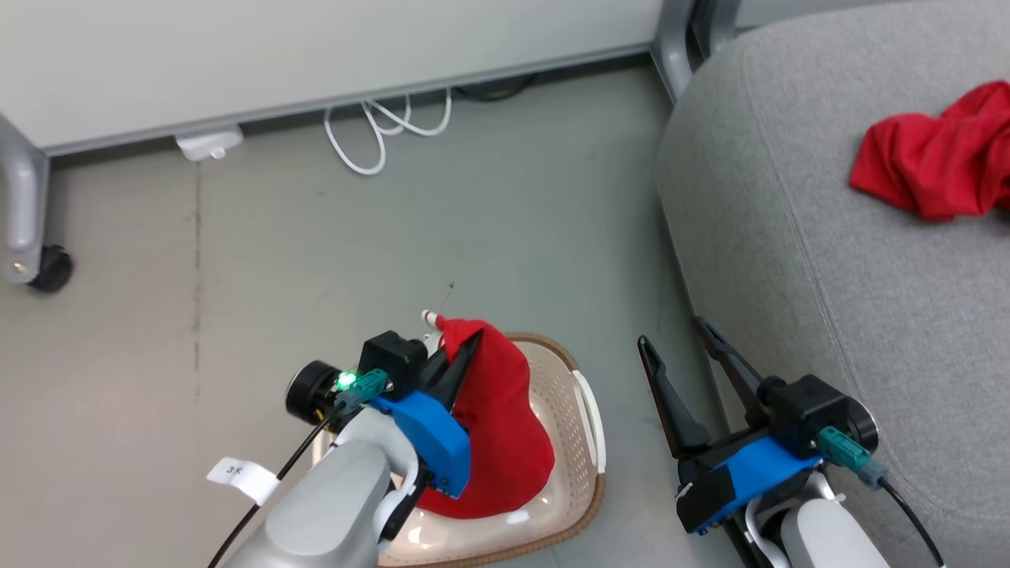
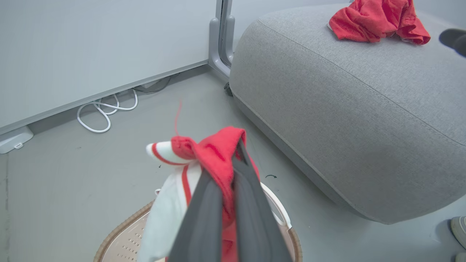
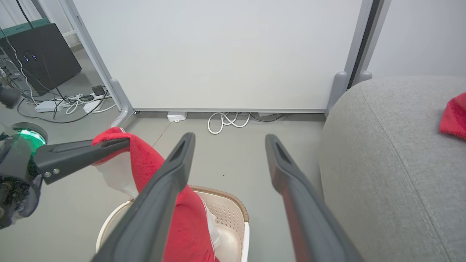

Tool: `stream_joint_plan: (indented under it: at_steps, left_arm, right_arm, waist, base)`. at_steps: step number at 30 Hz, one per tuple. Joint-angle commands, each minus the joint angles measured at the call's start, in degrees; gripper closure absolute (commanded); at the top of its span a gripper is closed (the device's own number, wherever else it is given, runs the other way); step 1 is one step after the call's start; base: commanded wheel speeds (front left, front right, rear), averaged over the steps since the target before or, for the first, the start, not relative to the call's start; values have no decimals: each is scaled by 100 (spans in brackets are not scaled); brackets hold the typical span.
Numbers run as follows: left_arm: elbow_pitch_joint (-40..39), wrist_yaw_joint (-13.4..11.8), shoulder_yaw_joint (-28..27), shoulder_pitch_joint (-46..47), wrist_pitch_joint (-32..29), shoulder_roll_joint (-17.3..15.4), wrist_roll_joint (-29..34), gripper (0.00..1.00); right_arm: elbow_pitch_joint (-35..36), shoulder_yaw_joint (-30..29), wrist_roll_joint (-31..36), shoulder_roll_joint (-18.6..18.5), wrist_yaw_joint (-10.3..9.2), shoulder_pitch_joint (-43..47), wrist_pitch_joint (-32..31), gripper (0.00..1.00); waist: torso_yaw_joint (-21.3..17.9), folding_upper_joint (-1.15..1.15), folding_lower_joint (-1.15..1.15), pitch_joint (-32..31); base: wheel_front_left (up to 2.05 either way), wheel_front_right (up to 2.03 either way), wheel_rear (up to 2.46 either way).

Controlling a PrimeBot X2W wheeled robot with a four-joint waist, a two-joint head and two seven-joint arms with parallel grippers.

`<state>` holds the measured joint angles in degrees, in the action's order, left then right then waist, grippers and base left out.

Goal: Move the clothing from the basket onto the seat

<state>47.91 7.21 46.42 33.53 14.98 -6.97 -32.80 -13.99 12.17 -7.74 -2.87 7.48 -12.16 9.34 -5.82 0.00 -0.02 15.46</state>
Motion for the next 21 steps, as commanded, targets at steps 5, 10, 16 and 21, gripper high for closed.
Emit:
stream_joint_plan:
  at_steps: [5,10,16,21]
  left_arm:
    - [-583,43,21,168,30,8,-146,100]
    - [-981,43,116,357,29,-6,-312,100]
    - [-1208,42,313,709,30,-28,-557,100]
    - [-1228,43,617,1112,-21,20,-713,100]
  right_arm:
    - [89,-36,-20,-3,3,261,-123,0]
    - [151,-7,-34,-3,3,368,-194,0]
    - [228,19,-13,-3,3,438,-252,0]
    - [261,25,1,-3,3,494,-312,0]
  waist:
    - [318,0,2,-523]
    - [399,0,2,-711]
    - [458,0,2,-846]
    - [506,0,2,-936]
  base:
    - [0,0,0]
    - [0,0,0]
    - [0,0,0]
    - [0,0,0]
